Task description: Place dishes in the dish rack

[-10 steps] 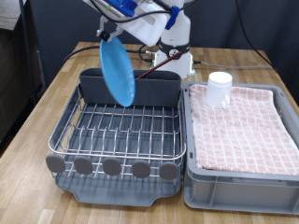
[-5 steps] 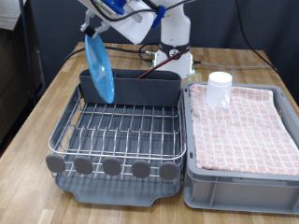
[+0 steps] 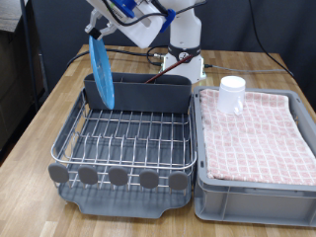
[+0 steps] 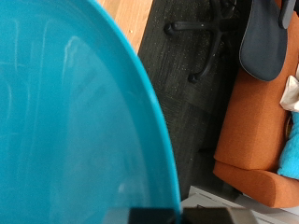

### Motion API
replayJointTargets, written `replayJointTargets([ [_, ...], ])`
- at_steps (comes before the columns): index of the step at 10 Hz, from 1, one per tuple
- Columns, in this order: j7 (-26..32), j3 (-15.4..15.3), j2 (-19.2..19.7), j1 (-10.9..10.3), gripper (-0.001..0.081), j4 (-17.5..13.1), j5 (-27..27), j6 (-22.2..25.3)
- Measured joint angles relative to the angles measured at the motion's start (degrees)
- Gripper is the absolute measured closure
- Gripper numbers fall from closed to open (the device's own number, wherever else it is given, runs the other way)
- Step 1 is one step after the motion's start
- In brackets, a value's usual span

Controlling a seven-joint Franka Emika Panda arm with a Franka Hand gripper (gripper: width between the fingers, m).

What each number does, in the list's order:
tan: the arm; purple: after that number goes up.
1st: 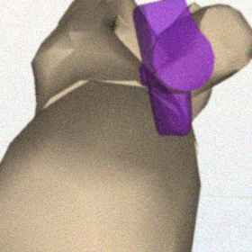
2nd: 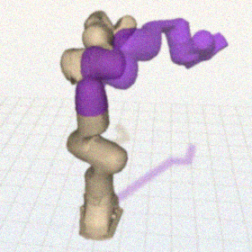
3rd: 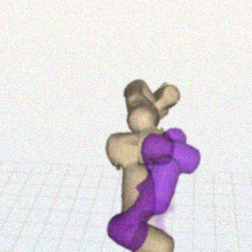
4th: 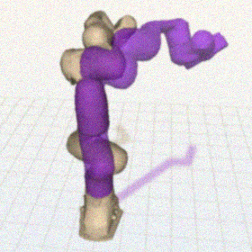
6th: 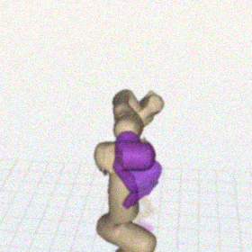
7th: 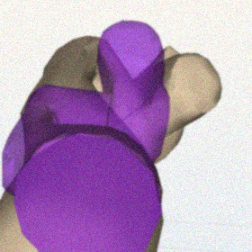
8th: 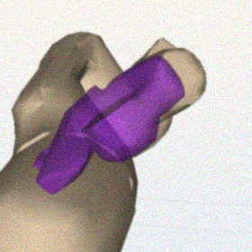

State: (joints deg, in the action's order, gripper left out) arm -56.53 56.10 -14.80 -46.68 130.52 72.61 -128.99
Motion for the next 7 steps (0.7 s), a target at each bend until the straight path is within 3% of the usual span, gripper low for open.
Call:
replayJointTargets([
  [7, -7.3, 1.1, 8.3, 0.0, 0.0791, 1.3, 4.2, -4.7],
])
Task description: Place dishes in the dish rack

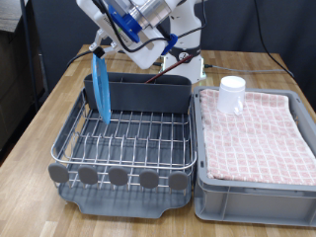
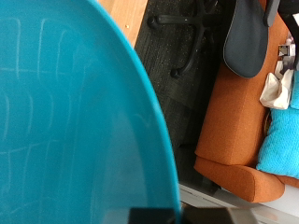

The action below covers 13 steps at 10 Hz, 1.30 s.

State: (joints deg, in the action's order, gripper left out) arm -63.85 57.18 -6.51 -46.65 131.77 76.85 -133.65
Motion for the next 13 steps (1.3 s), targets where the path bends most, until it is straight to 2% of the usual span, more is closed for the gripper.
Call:
replayJointTargets([
  [5, -4.1, 2.1, 5.4, 0.3, 0.0791, 1.3, 1.1, -6.5],
  [13, -8.2, 3.4, 10.2, 0.9, 0.0791, 2.2, 1.1, -11.6],
])
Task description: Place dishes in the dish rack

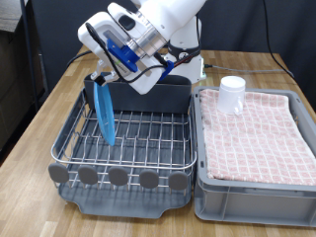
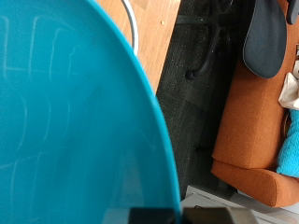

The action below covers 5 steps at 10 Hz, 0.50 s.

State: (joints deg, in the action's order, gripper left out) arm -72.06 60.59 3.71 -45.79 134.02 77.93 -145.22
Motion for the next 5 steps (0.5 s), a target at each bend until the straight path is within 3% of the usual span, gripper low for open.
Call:
replayJointTargets([
  [5, -1.3, 0.3, 1.2, 0.3, 0.0791, 0.4, -0.1, -2.1],
])
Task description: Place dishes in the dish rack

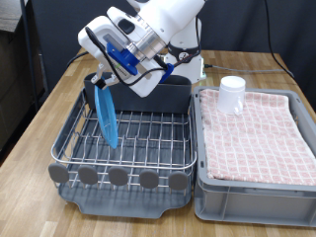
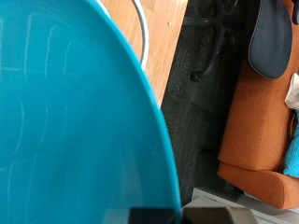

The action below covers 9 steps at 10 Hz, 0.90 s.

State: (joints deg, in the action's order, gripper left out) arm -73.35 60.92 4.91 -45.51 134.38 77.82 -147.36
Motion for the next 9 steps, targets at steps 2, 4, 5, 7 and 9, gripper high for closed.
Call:
replayJointTargets([
  [2, -0.4, 0.0, 0.5, 0.2, 0.0791, 0.2, -0.2, -0.9],
  [4, -0.9, 0.0, 1.0, 0.3, 0.0791, 0.3, -0.4, -1.5],
  [5, -1.2, 0.0, 1.2, 0.3, 0.0791, 0.4, -0.5, -1.7],
  [7, -1.5, 0.0, 1.3, 0.4, 0.0791, 0.7, -0.7, -2.1],
  [9, -1.5, 0.0, 1.3, 0.5, 0.0791, 0.9, -1.4, -2.7],
])
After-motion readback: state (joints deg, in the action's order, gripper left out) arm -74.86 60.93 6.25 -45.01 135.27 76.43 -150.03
